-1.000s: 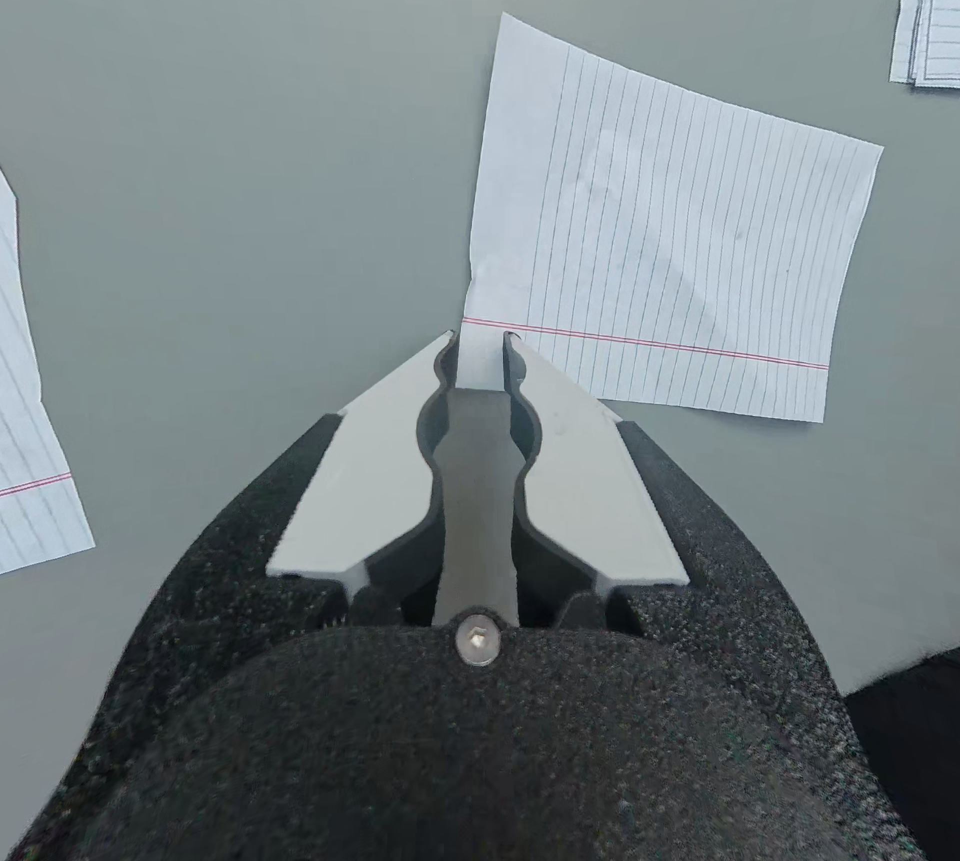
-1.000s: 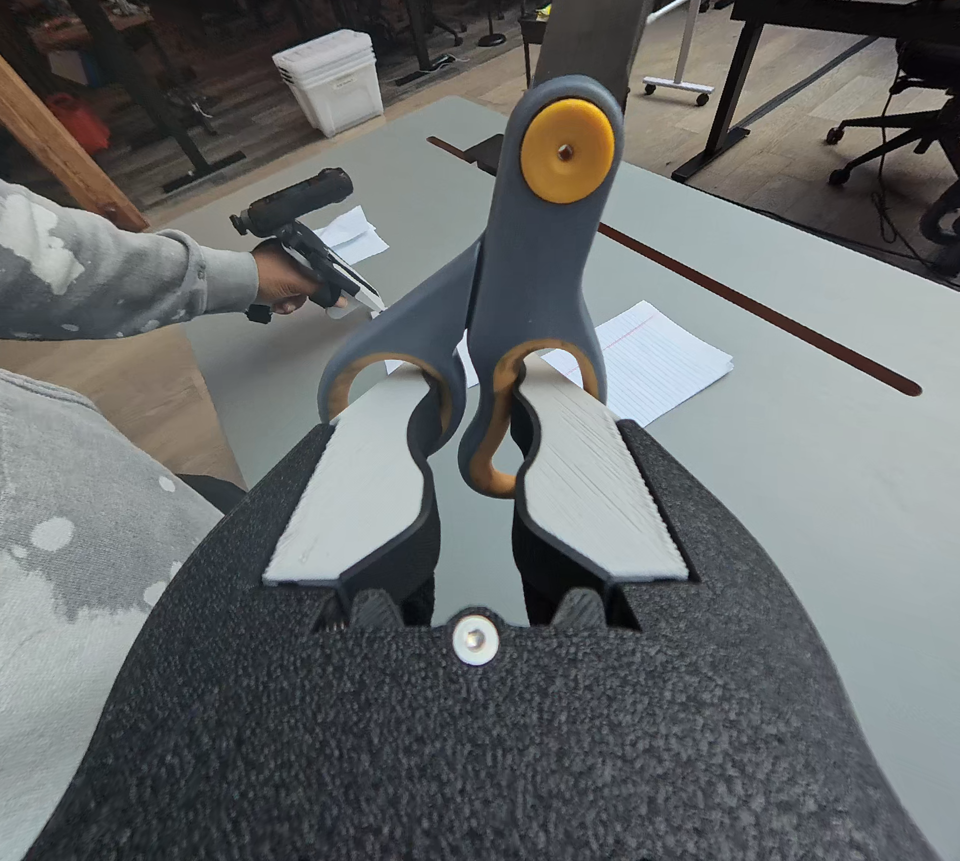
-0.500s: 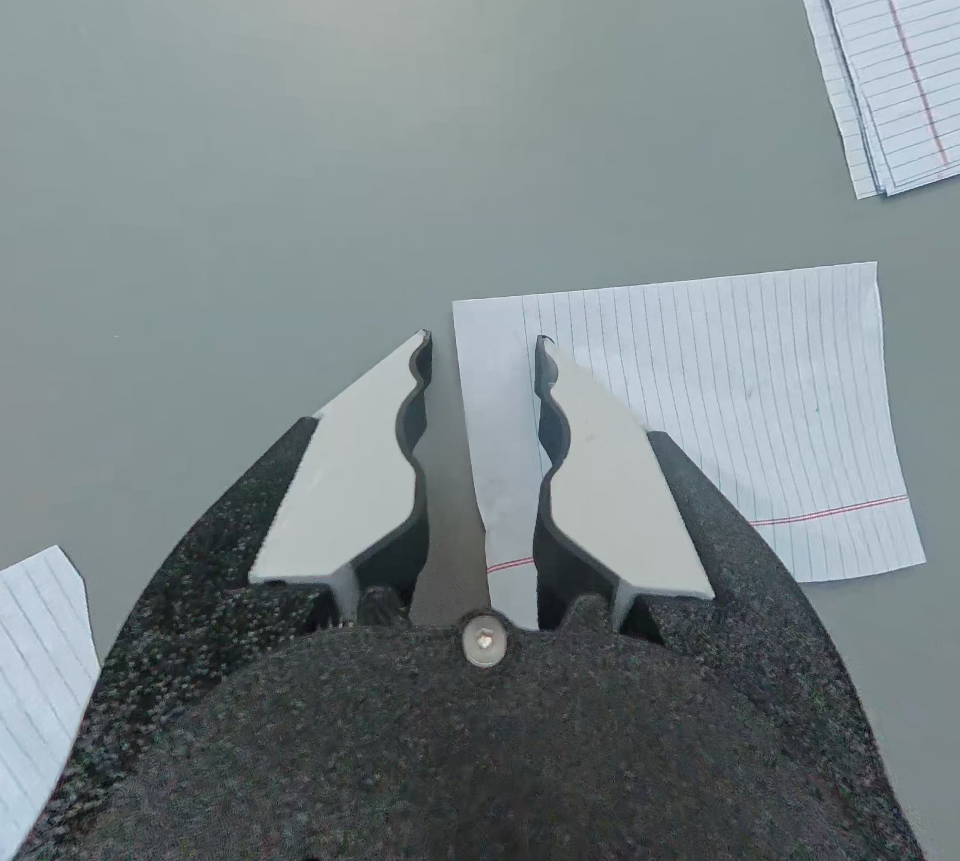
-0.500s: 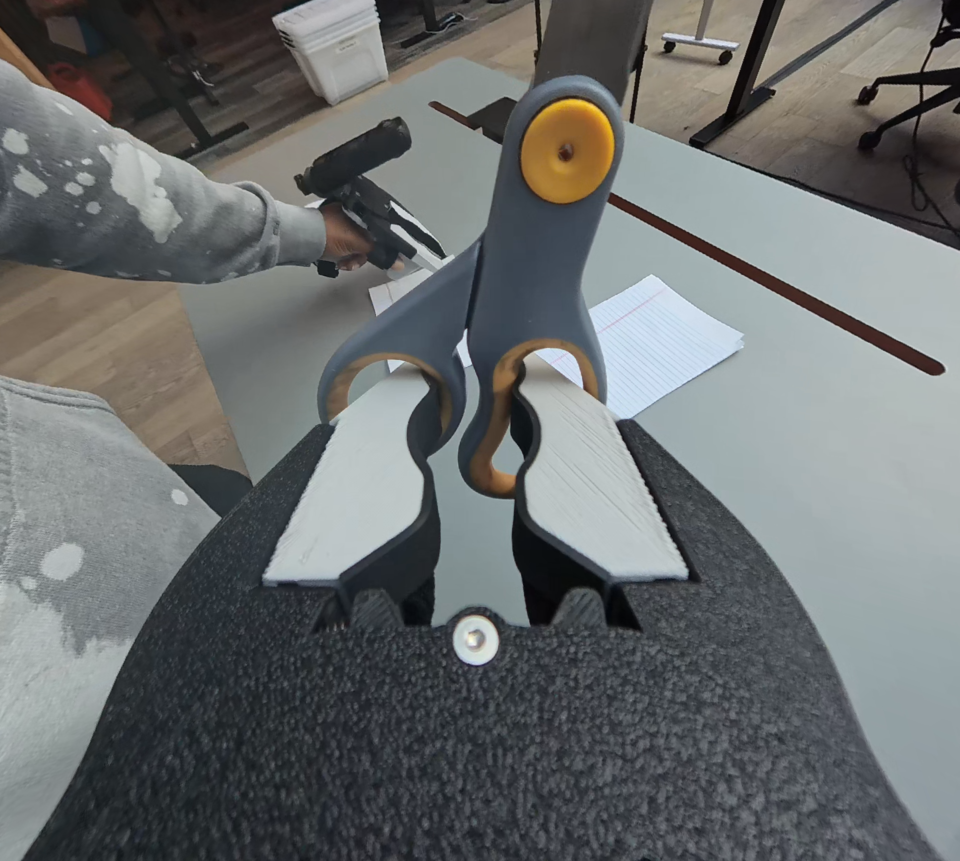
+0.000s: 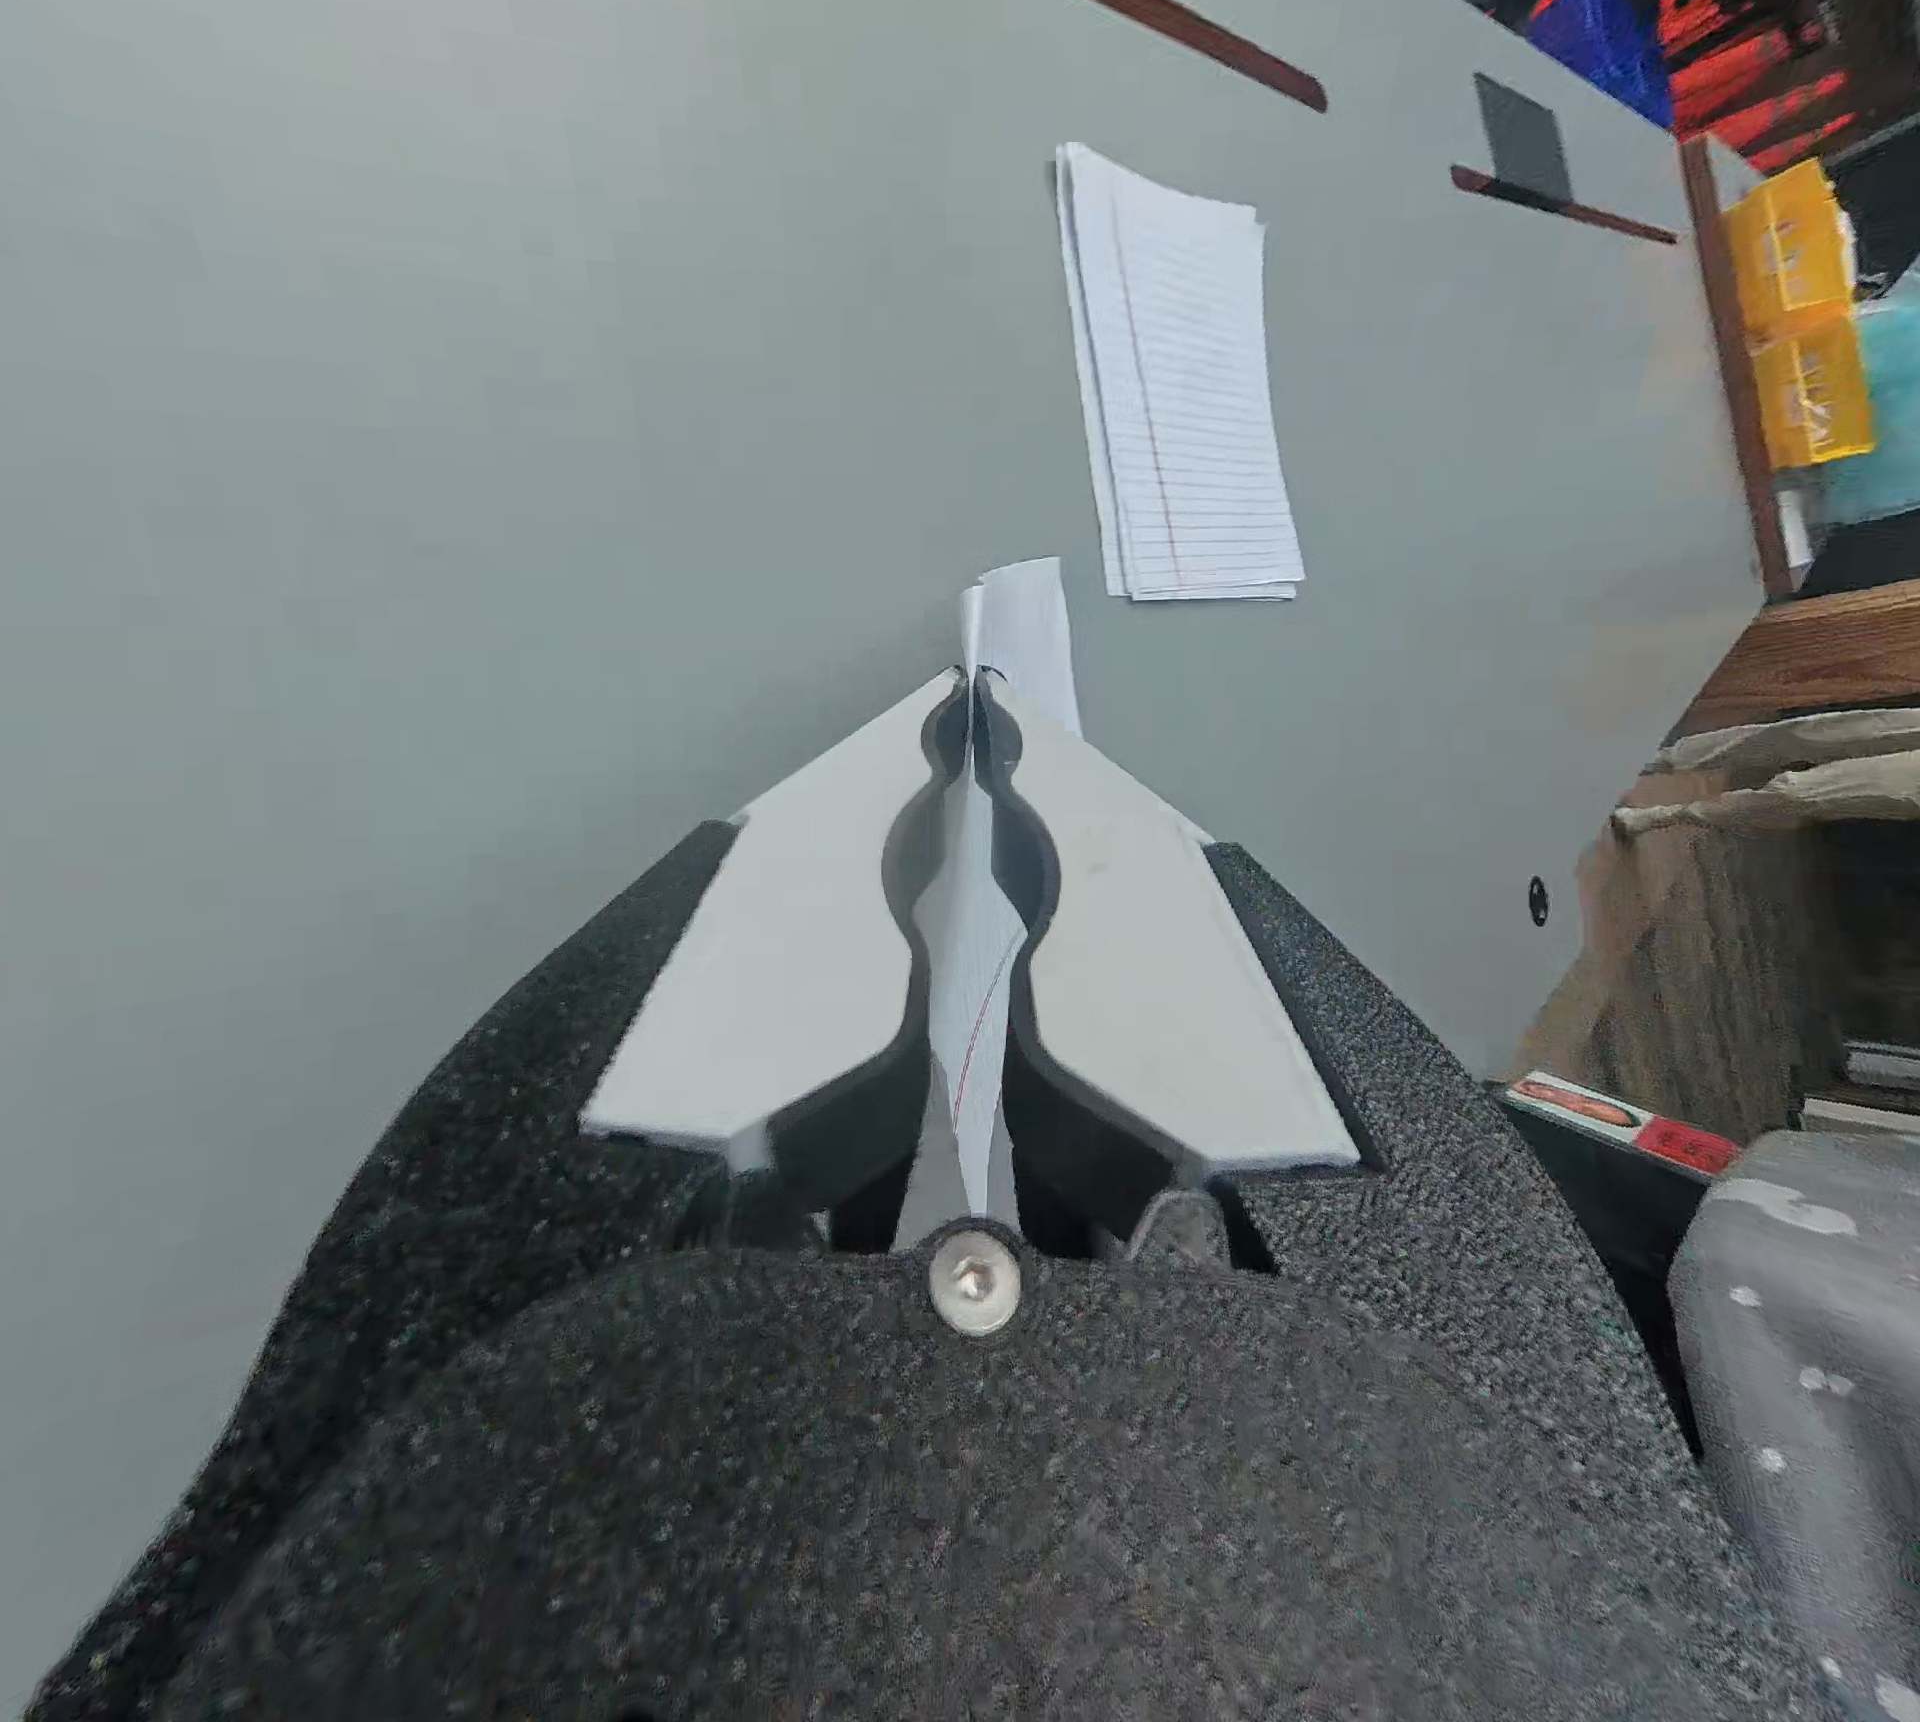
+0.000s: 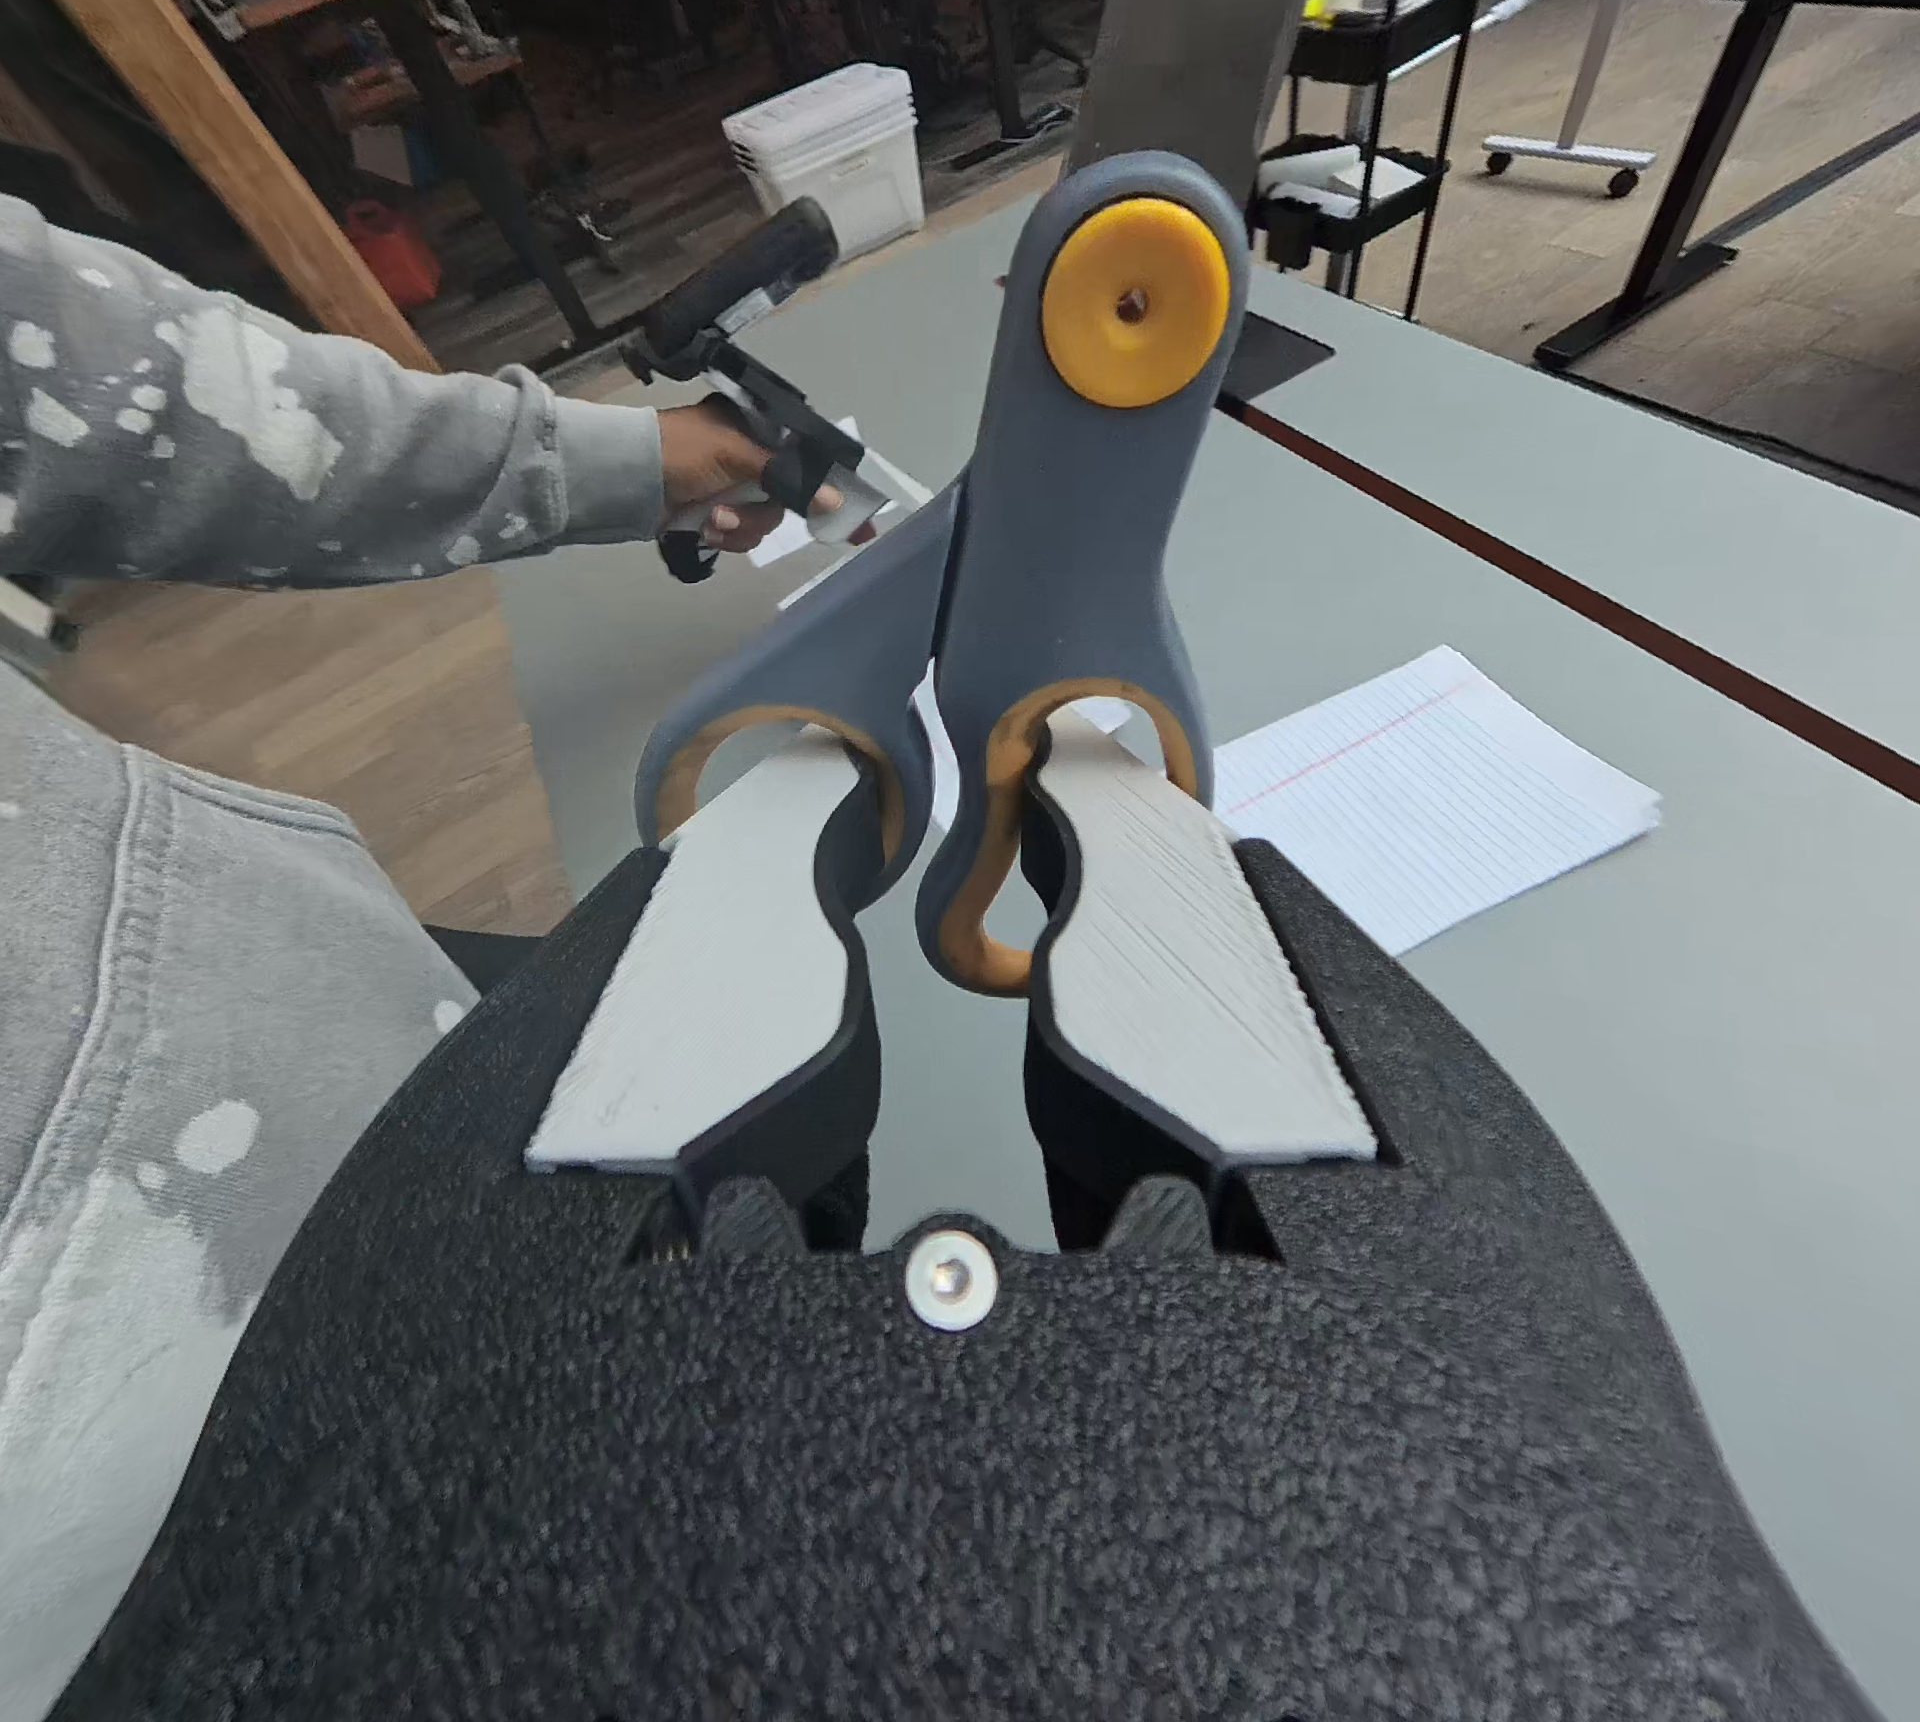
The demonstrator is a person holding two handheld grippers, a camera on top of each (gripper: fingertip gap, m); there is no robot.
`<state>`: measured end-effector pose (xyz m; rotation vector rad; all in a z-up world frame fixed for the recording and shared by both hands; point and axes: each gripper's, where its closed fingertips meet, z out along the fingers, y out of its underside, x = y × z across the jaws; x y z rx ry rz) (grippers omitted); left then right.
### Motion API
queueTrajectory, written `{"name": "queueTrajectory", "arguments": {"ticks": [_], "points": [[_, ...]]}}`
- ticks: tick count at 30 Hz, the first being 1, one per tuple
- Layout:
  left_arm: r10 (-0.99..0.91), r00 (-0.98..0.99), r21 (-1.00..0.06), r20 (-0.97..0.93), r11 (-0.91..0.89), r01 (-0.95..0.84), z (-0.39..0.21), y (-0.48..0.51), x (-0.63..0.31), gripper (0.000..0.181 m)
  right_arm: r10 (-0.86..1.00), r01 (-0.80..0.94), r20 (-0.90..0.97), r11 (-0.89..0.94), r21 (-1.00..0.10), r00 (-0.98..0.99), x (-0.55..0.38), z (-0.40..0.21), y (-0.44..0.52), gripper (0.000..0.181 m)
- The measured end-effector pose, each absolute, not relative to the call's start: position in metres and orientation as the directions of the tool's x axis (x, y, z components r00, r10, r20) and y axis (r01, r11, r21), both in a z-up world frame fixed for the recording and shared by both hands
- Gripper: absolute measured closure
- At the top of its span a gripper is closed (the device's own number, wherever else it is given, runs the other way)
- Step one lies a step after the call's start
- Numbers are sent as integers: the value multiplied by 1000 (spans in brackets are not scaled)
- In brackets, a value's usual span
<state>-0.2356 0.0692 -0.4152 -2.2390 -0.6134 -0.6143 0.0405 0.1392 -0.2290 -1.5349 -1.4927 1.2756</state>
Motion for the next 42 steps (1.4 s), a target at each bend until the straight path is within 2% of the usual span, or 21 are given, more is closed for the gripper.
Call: {"name": "queueTrajectory", "arguments": {"ticks": [4,7,14,18,21,25,29,36,38,39,42], "points": [[48,753,-623,656,-528,577,-309,85,-221,181,902,338,-306,-199,-920,-304,31,-216,98,162],[-139,772,-726,621,-473,499,-210,100,-203,181,856,309,-307,-185,-933,-416,21,-199,72,161],[-545,783,-934,300,-333,126,22,110,-140,181,795,147,-157,-86,-985,-586,-18,-118,50,159],[-672,733,-977,103,-206,-50,126,108,-103,181,767,60,-74,-47,-997,-637,-43,-65,42,152],[-711,702,-991,34,-116,-70,190,108,-83,181,739,27,-25,-9,-1000,-674,-54,-31,33,142],[-734,679,-998,-19,-25,-54,244,108,-62,181,711,6,12,23,-1000,-703,-56,4,30,129],[-758,652,-999,-29,33,-6,273,107,-46,181,723,64,64,148,-987,-688,-54,13,41,128],[-818,574,-991,-24,95,93,284,96,-34,181,771,250,105,327,-911,-628,-42,4,71,115],[-833,553,-988,-11,96,124,284,94,-34,181,786,316,94,351,-882,-611,-38,-1,74,92],[-838,546,-986,-4,94,138,284,93,-35,181,791,346,97,370,-862,-604,-36,-5,76,87],[-855,518,-978,13,98,186,288,88,-38,181,797,375,73,361,-854,-600,-32,-7,73,89]]}}
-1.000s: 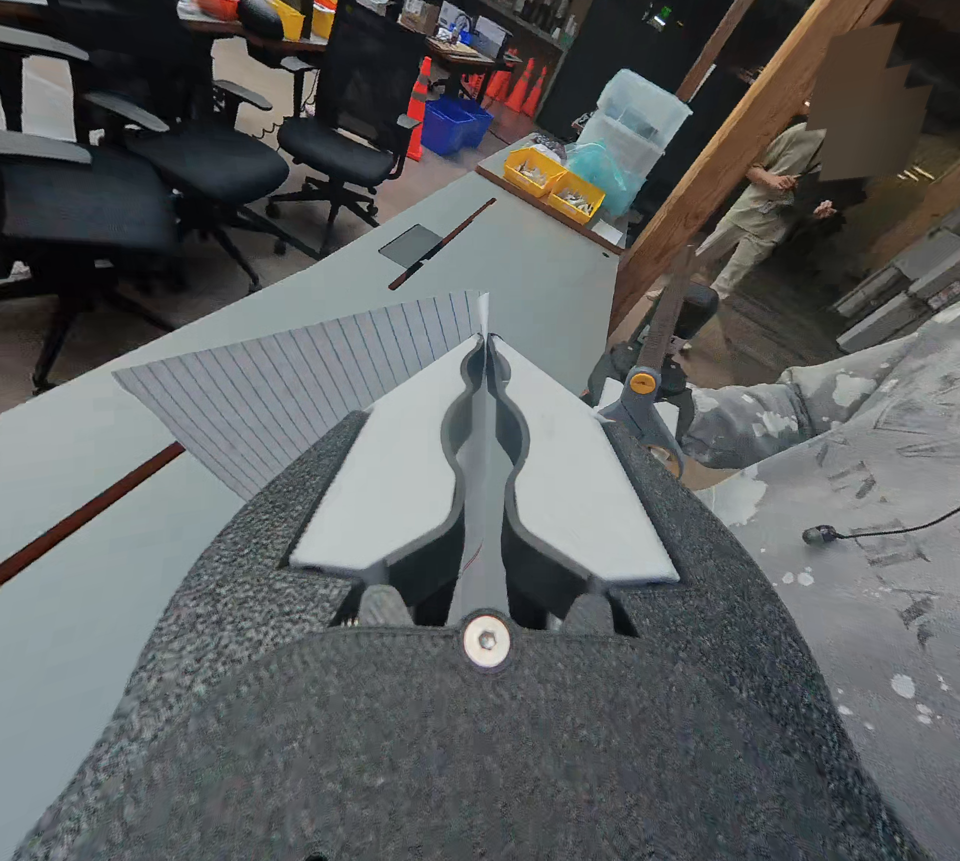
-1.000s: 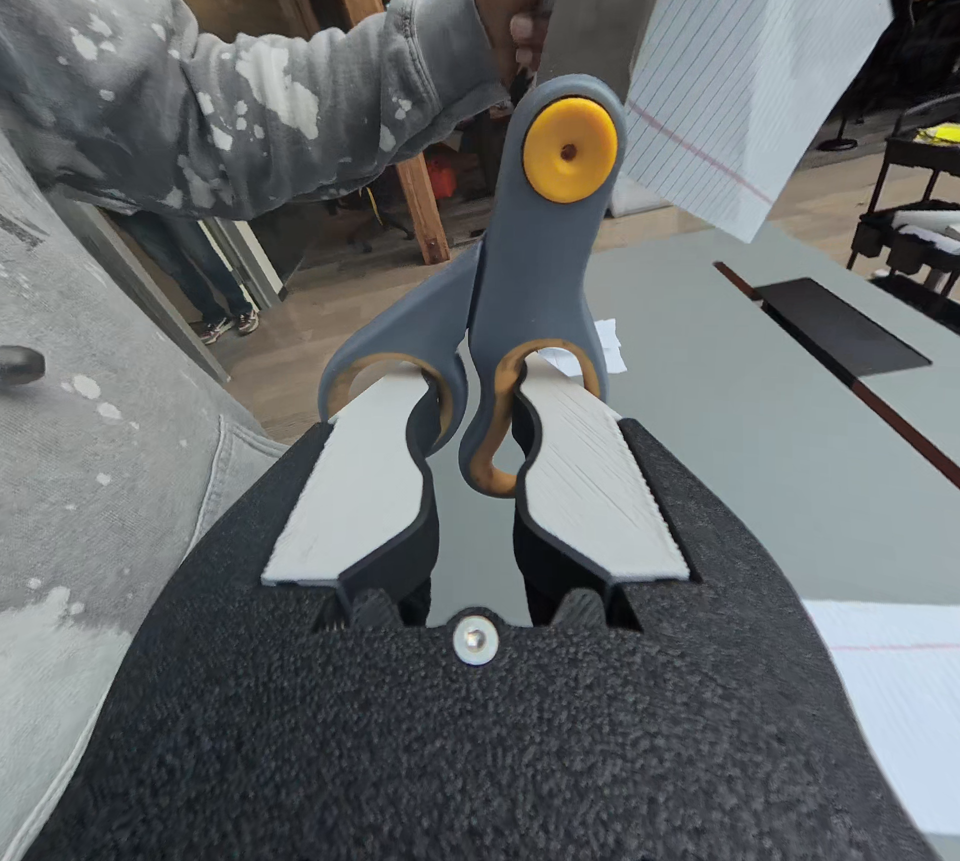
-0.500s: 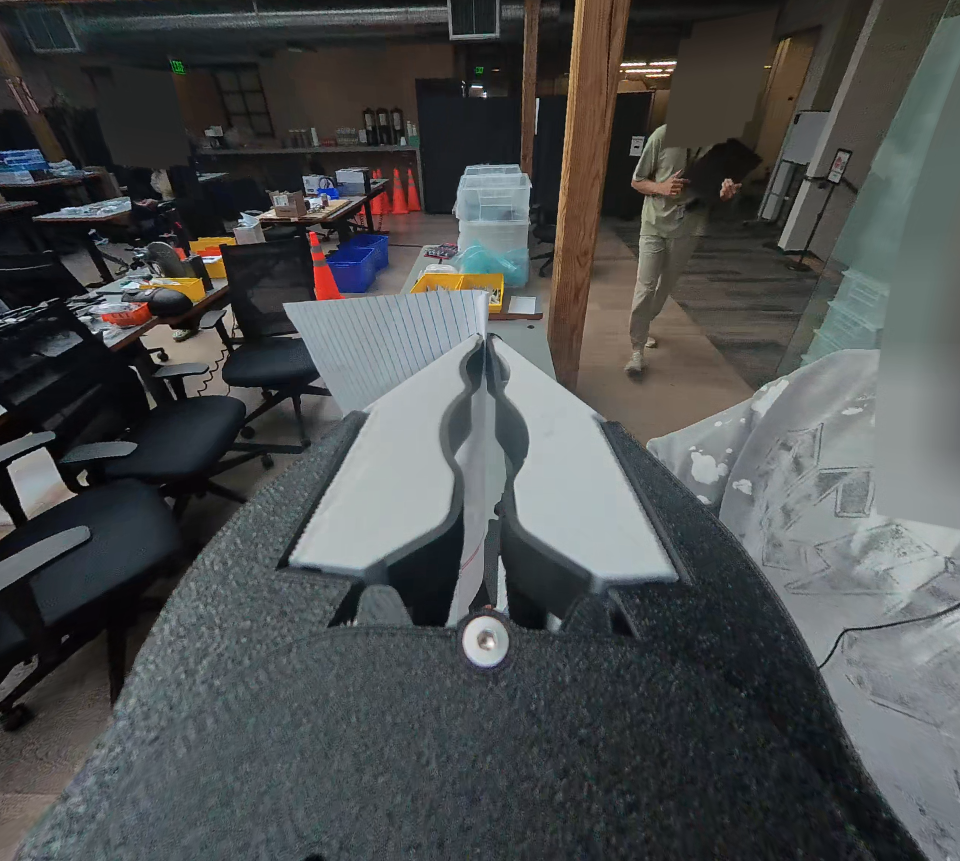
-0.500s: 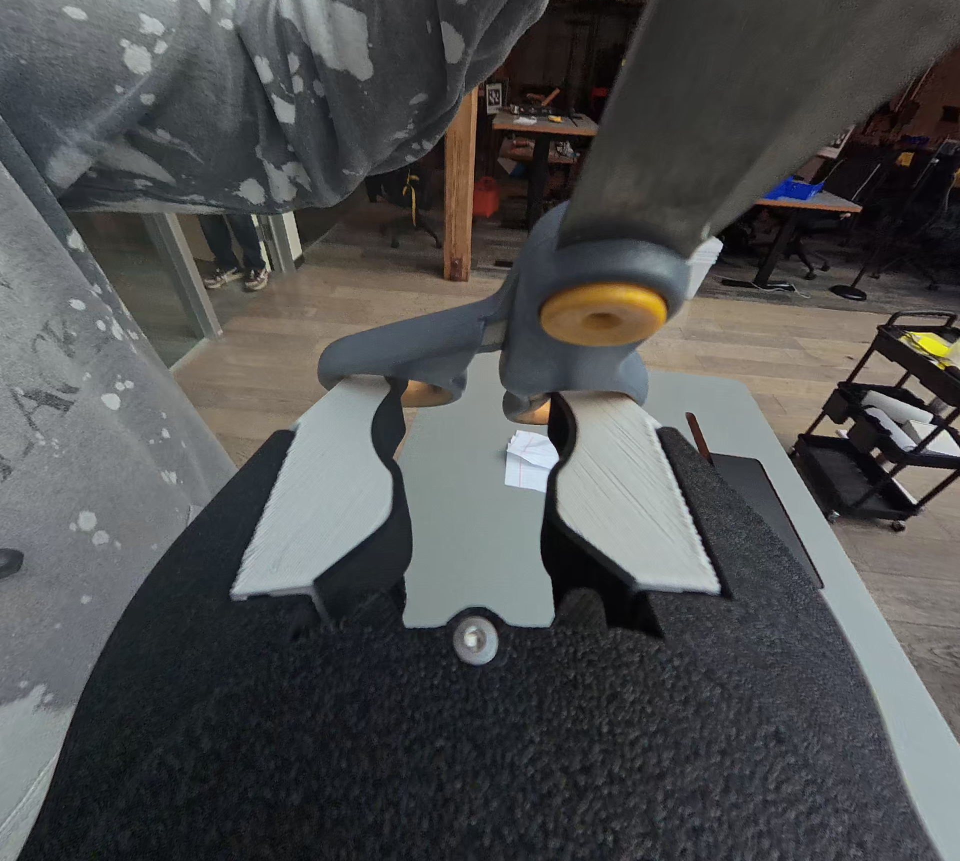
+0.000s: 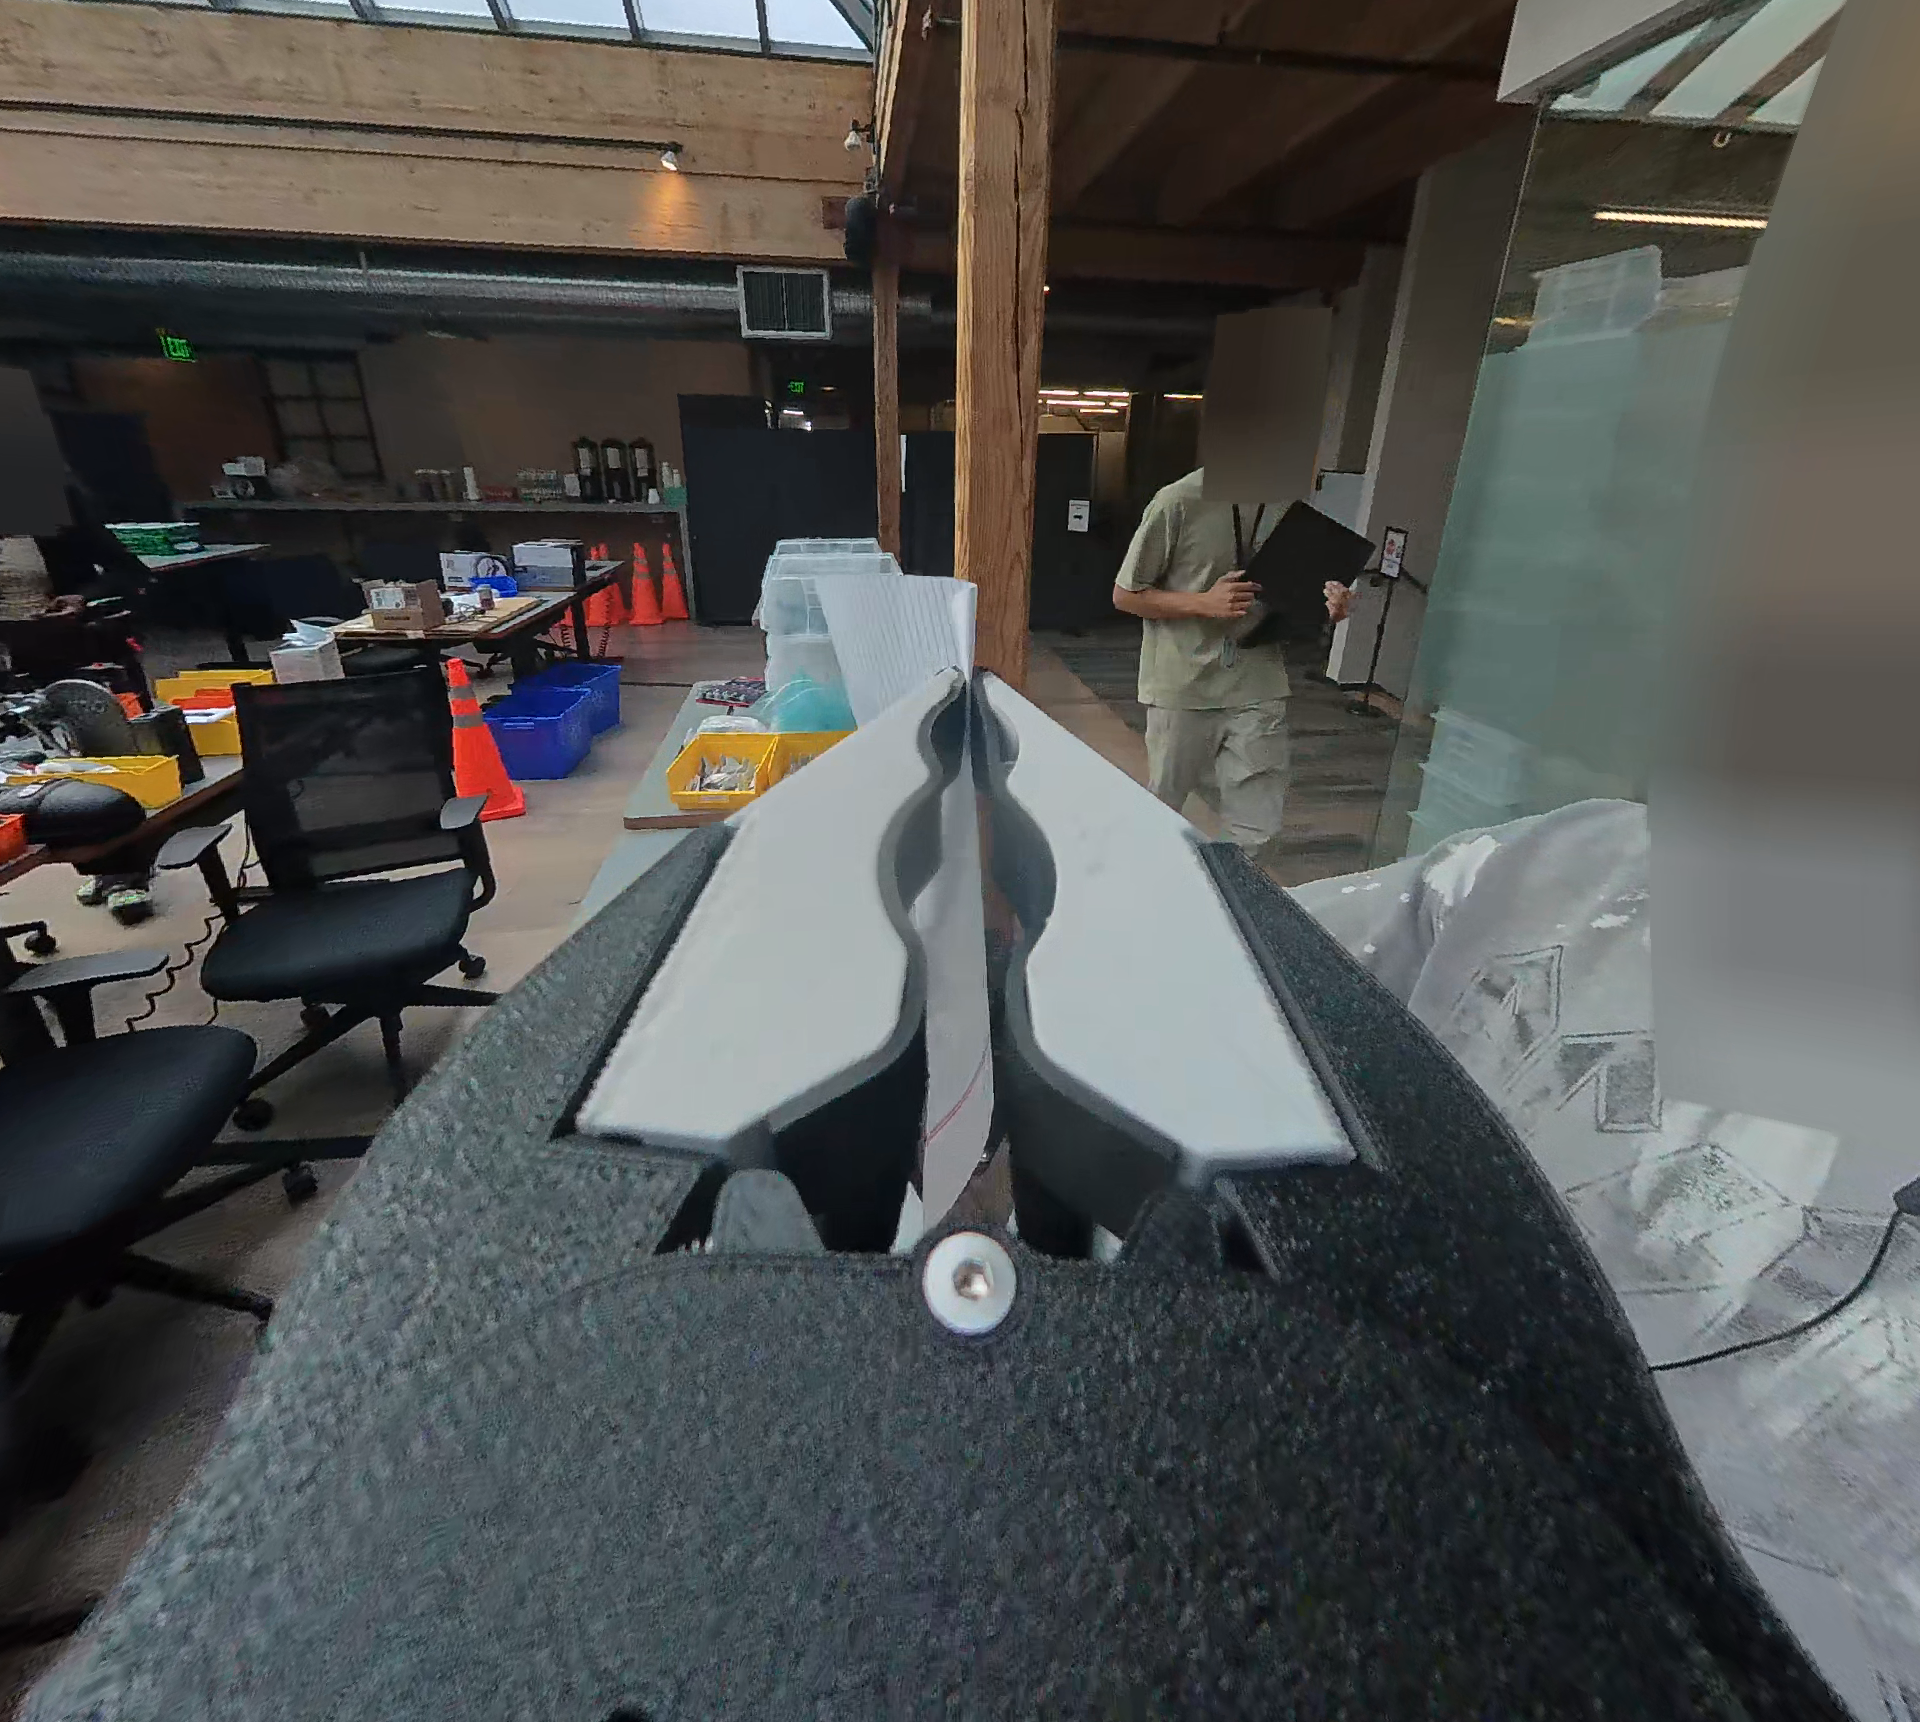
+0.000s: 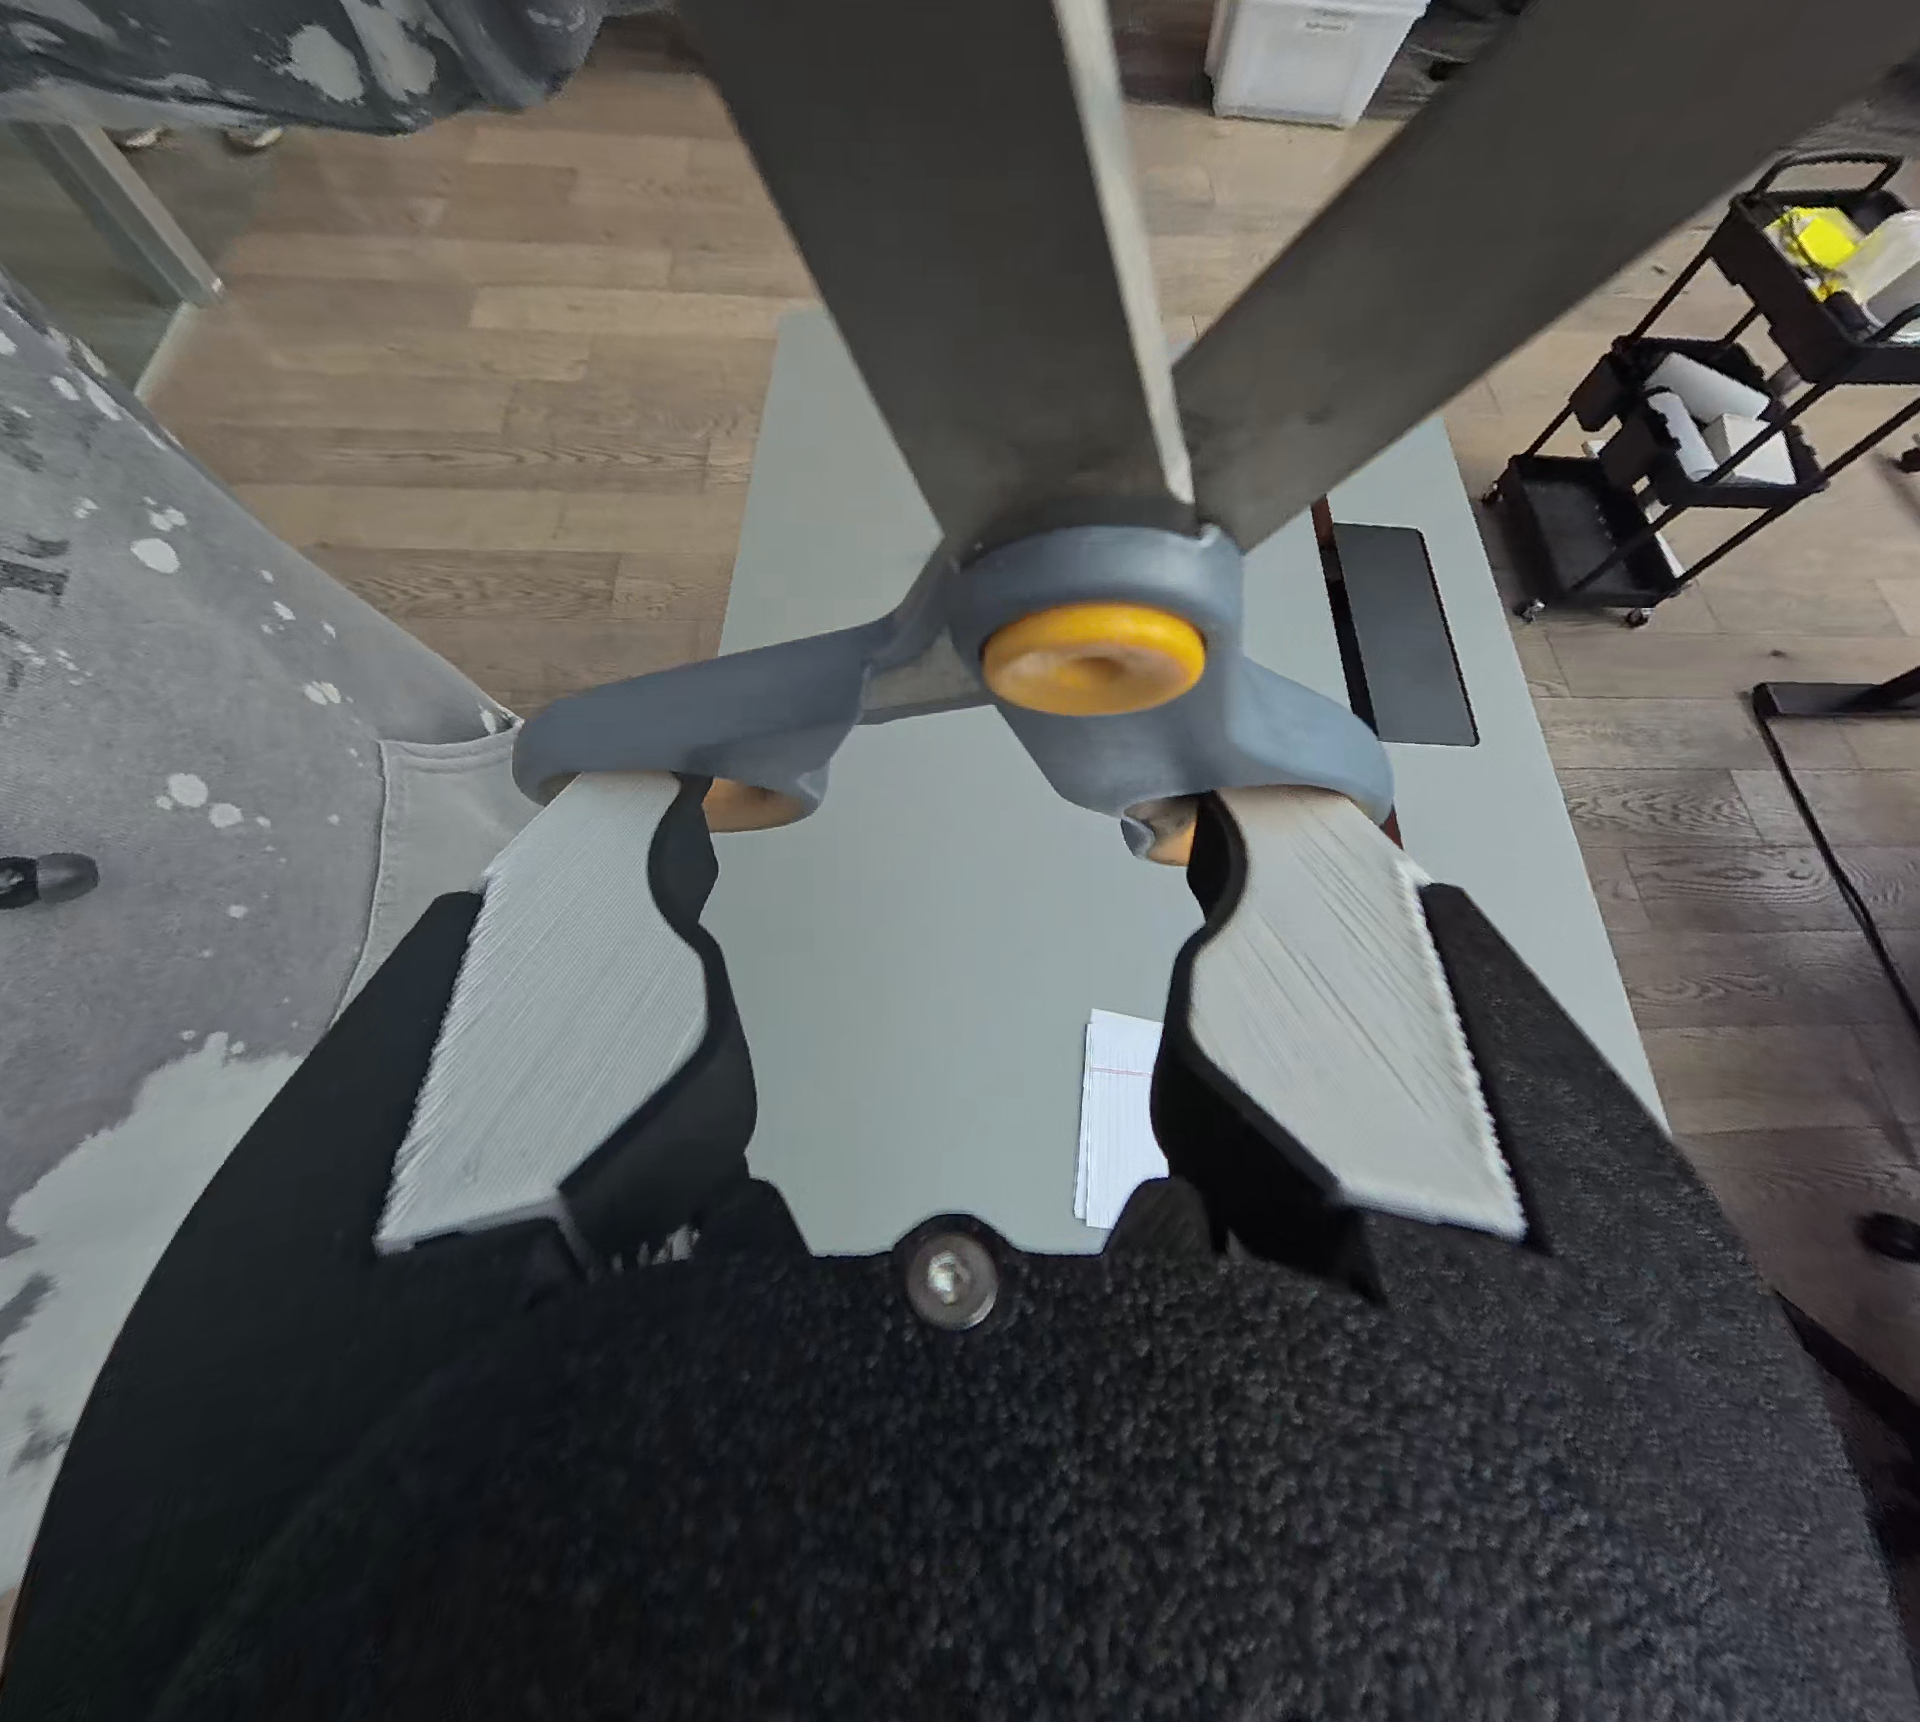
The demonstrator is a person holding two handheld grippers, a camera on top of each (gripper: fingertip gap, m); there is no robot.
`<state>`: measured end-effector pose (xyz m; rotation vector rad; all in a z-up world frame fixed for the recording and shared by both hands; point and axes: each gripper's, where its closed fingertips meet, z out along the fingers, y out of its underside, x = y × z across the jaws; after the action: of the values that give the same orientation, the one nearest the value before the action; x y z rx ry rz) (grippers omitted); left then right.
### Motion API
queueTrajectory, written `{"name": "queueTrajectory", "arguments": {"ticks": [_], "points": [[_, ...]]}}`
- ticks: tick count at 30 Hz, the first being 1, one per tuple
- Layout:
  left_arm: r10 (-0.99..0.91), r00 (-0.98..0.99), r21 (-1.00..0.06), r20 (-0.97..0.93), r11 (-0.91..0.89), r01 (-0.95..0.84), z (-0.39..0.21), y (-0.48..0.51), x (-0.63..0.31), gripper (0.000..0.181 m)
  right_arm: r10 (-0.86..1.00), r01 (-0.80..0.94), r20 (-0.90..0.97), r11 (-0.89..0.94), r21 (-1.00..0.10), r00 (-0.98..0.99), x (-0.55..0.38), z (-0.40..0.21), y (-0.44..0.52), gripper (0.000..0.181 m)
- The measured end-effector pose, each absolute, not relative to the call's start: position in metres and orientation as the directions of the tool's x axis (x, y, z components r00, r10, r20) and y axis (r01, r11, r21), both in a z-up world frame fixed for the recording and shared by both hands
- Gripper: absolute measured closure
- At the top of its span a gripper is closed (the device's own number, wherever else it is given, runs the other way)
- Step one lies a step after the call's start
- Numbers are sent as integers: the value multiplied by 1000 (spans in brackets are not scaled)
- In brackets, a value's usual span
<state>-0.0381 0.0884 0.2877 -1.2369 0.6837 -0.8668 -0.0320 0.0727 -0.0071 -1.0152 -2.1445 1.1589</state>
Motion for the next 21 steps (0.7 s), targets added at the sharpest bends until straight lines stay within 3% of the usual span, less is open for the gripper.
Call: {"name": "queueTrajectory", "arguments": {"ticks": [13,21], "points": [[-861,502,-974,81,40,225,259,87,-51,181,832,399,54,321,-859,-552,-40,-2,75,95],[-856,495,-950,150,13,311,231,96,-51,181,775,171,-79,38,-984,-627,-62,26,30,118]]}}
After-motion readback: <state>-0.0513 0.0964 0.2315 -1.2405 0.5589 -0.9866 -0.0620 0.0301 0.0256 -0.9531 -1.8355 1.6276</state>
